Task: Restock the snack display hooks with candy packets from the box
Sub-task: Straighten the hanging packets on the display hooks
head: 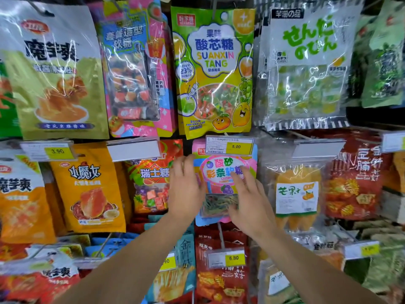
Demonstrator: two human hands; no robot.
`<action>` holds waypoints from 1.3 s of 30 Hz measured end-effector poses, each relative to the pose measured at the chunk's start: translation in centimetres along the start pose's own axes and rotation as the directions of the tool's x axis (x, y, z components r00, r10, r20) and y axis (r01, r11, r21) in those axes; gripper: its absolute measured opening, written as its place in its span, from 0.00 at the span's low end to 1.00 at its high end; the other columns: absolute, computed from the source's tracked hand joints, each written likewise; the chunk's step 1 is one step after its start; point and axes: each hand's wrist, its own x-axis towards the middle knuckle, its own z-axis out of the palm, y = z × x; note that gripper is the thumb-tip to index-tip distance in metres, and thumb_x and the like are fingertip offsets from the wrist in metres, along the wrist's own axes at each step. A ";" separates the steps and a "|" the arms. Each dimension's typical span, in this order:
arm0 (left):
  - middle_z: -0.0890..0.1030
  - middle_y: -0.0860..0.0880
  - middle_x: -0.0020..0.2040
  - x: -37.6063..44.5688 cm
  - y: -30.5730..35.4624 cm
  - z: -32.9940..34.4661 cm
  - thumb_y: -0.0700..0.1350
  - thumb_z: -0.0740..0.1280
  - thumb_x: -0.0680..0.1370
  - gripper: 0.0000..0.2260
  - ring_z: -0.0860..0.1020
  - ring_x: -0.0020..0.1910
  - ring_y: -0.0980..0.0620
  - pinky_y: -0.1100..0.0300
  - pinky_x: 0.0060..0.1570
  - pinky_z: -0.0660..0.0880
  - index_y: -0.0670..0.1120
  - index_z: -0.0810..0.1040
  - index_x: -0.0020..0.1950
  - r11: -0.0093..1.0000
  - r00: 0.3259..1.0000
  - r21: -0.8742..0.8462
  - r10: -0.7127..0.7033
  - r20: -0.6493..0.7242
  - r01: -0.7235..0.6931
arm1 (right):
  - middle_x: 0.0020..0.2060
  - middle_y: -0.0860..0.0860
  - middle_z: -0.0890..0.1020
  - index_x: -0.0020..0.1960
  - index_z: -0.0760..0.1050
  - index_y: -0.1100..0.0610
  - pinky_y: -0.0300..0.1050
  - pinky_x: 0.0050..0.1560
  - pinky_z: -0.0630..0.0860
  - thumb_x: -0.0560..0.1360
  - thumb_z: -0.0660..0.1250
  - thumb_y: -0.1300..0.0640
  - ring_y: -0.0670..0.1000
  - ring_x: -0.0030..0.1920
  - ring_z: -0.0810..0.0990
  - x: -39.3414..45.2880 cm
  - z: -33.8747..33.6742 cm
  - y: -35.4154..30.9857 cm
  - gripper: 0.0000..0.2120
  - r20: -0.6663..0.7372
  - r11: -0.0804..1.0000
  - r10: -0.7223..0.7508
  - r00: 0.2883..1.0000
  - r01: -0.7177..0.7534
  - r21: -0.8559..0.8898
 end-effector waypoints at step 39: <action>0.46 0.47 0.80 -2.0 -2.2 -0.7 0.54 0.66 0.78 0.38 0.45 0.79 0.41 0.44 0.76 0.49 0.54 0.46 0.80 0.932 0.916 0.291 0.091 0.392 -0.217 | 0.80 0.51 0.49 0.80 0.50 0.49 0.56 0.77 0.53 0.78 0.64 0.46 0.58 0.79 0.46 -0.9 -1.8 -2.0 0.36 0.155 0.979 0.033 0.987 0.000 -0.206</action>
